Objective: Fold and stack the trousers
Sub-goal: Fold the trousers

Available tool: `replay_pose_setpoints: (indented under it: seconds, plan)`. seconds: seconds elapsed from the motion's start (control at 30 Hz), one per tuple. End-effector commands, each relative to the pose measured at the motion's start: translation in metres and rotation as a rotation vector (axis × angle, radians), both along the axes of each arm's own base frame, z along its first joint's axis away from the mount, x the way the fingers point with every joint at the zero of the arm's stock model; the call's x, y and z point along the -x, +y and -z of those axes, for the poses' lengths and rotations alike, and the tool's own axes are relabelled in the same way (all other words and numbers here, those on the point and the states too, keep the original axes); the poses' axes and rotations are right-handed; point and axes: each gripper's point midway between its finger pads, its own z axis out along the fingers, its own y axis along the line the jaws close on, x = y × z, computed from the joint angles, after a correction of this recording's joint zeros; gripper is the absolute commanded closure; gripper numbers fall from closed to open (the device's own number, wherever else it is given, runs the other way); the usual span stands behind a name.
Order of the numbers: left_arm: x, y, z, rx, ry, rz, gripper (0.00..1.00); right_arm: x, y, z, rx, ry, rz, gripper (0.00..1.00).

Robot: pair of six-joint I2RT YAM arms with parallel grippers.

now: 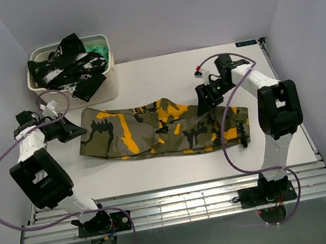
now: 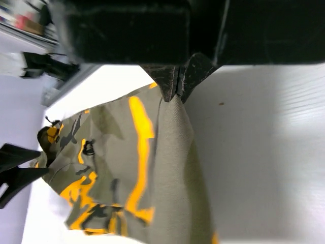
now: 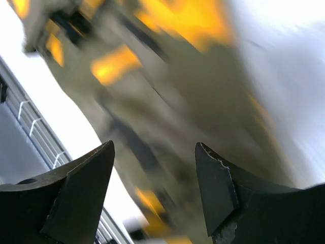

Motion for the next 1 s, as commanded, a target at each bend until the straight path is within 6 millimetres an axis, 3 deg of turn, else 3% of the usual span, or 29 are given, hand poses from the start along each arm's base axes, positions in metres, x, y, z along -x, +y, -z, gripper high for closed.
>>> replay_pose_setpoints:
  seconds: [0.0, 0.07, 0.17, 0.2, 0.3, 0.33, 0.37, 0.5, 0.73, 0.83, 0.87, 0.93, 0.97]
  plan:
    - [0.014, -0.005, -0.071, -0.110, -0.173, 0.065, 1.00, 0.005, -0.048, -0.027, 0.023, -0.018, 0.069, 0.30]
    - [0.017, -0.014, -0.095, -0.123, -0.213, 0.084, 1.00, 0.007, -0.066, -0.026, 0.037, -0.016, 0.097, 0.31]
    - [0.022, -0.043, -0.109, -0.103, -0.213, 0.145, 1.00, 0.007, -0.097, -0.020, 0.084, -0.007, 0.181, 0.30]
    - [0.022, -0.058, -0.116, -0.098, -0.224, 0.182, 1.00, 0.005, -0.113, -0.019, 0.087, 0.001, 0.234, 0.29]
    - [0.022, -0.093, -0.131, -0.041, -0.212, 0.239, 1.00, 0.012, -0.129, -0.010, 0.075, 0.058, 0.321, 0.25]
    - [0.021, -0.100, -0.134, -0.033, -0.203, 0.244, 1.00, 0.020, -0.130, -0.002, 0.070, 0.090, 0.331, 0.23]
    - [0.016, -0.107, -0.139, -0.006, -0.186, 0.215, 1.00, 0.023, -0.131, 0.002, 0.069, 0.101, 0.340, 0.15]
    - [0.002, -0.141, -0.148, -0.003, -0.167, 0.185, 1.00, 0.038, -0.116, 0.018, -0.022, 0.180, 0.356, 0.13]
    - [-0.010, -0.203, -0.146, 0.015, -0.148, 0.225, 1.00, 0.029, -0.100, 0.051, -0.106, 0.244, 0.391, 0.13]
    - [-0.011, -0.229, -0.142, 0.008, -0.147, 0.255, 1.00, 0.031, -0.094, 0.061, -0.122, 0.270, 0.383, 0.25]
    - [-0.010, -0.242, -0.140, 0.006, -0.154, 0.275, 1.00, 0.032, -0.092, 0.063, -0.124, 0.272, 0.386, 0.39]
    - [-0.009, -0.256, -0.141, -0.001, -0.167, 0.279, 1.00, 0.033, -0.090, 0.069, -0.129, 0.277, 0.388, 0.55]
    - [-0.006, -0.270, -0.141, 0.002, -0.167, 0.298, 1.00, 0.035, -0.087, 0.071, -0.133, 0.288, 0.381, 0.70]
